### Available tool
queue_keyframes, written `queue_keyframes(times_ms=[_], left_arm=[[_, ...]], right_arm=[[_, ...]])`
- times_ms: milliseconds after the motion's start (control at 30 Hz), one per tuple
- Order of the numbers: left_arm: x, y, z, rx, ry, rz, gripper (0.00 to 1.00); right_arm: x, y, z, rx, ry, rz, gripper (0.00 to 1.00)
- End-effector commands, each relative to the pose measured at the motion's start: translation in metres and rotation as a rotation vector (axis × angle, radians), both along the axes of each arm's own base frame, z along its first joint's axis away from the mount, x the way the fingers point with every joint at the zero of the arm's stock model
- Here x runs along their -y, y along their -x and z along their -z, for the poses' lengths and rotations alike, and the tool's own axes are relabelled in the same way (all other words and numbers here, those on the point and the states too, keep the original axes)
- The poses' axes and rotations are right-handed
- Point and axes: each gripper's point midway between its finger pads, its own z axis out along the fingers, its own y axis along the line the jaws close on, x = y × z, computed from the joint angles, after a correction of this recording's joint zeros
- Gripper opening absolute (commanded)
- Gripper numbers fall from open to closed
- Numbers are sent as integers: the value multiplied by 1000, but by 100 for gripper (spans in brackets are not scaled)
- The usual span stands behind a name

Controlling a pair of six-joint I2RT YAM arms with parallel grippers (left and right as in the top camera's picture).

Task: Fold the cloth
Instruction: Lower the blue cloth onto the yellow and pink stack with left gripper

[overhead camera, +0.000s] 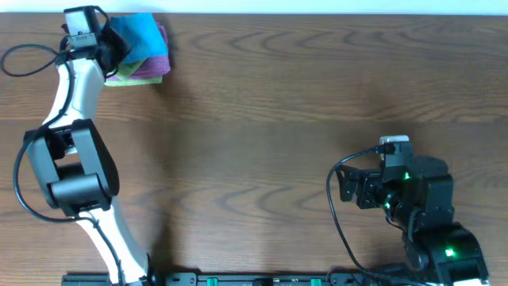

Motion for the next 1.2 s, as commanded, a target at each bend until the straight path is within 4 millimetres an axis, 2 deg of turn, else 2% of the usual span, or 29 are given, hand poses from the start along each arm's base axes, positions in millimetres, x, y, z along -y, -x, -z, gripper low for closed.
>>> queue_keyframes(times_ms=[0, 167, 267, 433, 633, 933, 1067, 1167], left_arm=[[-17, 0, -6, 0, -47, -3, 38], [-23, 3, -5, -5, -45, -7, 51], [-25, 4, -5, -6, -55, 2, 63], [-27, 4, -8, -4, -82, 24, 73], [-38, 7, -23, 17, -109, 23, 83], [-64, 22, -50, 38, -134, -13, 86], [-68, 33, -61, 25, -153, -3, 96], [-69, 39, -71, 27, -158, -9, 98]], right_arm=[[1, 1, 2, -6, -13, 14, 99], [1, 1, 2, -6, -13, 14, 99], [1, 1, 2, -6, -13, 14, 99], [1, 1, 2, -6, -13, 14, 99], [1, 1, 2, -6, -13, 14, 99], [1, 1, 2, -6, -13, 14, 99], [1, 1, 2, -6, -13, 14, 99], [1, 1, 2, -6, -13, 14, 99]])
